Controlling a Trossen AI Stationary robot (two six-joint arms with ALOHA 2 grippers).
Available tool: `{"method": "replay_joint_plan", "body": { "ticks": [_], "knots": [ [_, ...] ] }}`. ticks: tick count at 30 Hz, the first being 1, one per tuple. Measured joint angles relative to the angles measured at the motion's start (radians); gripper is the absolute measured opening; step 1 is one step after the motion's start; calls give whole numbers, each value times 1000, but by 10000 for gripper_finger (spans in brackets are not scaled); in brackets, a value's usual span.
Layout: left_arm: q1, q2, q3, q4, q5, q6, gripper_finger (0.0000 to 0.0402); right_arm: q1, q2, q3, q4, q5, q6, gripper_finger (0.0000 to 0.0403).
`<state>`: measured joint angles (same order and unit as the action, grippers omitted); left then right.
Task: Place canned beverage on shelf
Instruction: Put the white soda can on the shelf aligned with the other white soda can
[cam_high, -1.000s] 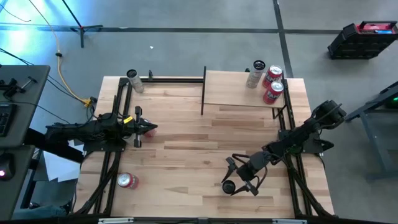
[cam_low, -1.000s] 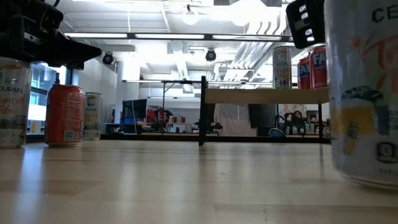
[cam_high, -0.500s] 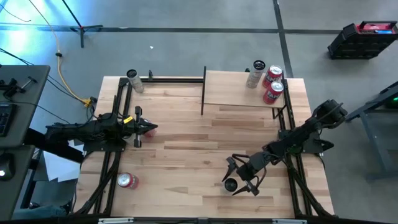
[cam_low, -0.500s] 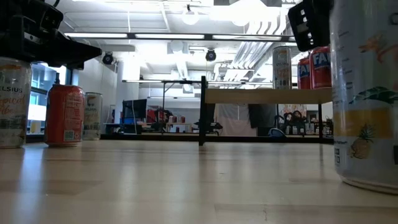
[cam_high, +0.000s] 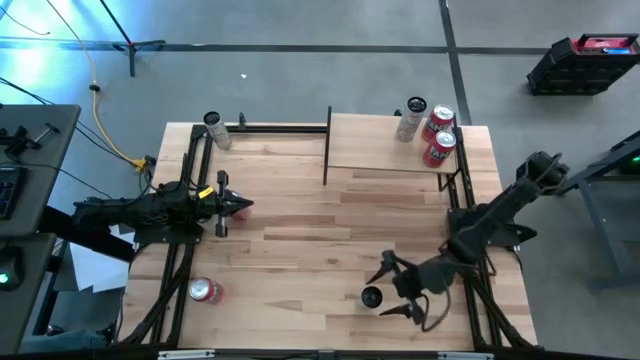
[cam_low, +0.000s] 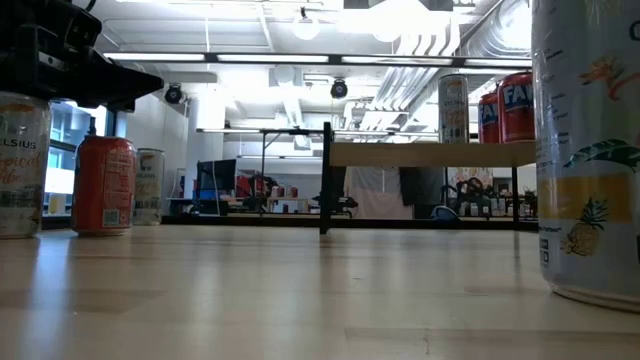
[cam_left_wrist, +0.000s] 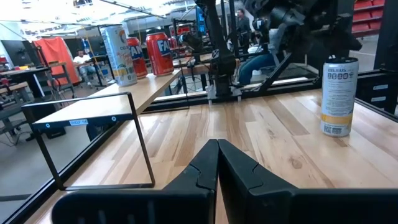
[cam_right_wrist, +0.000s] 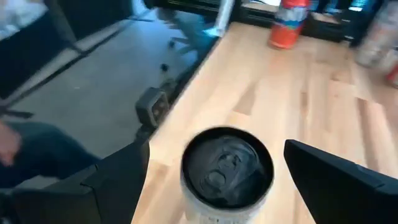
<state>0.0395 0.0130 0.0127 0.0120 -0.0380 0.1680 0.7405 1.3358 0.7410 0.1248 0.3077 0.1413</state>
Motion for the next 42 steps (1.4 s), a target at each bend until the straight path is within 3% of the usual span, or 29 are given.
{"method": "replay_joint_plan", "body": {
  "ticks": [5, 31, 35, 42],
  "knots": [
    [0, 0, 0, 0, 0, 0, 3, 61, 6, 0, 2, 163, 34, 358],
    [0, 0, 0, 0, 0, 0, 3, 65, 103, -4, 32, 238, 200, 357],
    [0, 0, 0, 0, 0, 0, 3, 65, 104, -4, 36, 239, 203, 337],
    [0, 0, 0, 0, 0, 0, 3, 65, 104, -3, 38, 223, 215, 266]
  ]
}}
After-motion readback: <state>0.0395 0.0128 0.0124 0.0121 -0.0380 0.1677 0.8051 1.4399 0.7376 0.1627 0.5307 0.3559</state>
